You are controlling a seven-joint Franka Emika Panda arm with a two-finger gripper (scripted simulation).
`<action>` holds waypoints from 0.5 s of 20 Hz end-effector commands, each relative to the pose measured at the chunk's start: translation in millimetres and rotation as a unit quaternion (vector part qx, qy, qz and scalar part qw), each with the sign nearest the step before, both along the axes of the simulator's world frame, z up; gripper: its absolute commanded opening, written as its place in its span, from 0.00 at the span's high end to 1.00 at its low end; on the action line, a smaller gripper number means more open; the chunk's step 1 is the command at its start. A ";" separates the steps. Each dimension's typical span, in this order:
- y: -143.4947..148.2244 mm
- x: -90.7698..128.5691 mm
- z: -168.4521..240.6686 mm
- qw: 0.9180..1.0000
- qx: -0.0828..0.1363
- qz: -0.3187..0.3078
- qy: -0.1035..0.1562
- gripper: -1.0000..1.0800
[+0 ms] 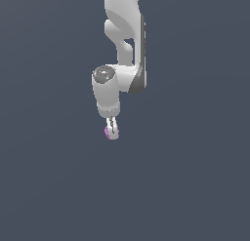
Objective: Pick up the object and move it to a goal position.
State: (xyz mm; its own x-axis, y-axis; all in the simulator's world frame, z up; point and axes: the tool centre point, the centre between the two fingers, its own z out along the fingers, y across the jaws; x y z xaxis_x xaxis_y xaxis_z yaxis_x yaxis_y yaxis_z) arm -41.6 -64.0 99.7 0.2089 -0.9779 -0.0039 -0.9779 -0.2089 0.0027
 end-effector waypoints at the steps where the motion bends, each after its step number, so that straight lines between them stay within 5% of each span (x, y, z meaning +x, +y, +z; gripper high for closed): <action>1: -1.4 -1.0 -1.8 1.000 -0.001 -0.022 -0.001 0.04; 10: -3.5 -2.7 -4.6 0.999 -0.002 -0.053 -0.002 0.04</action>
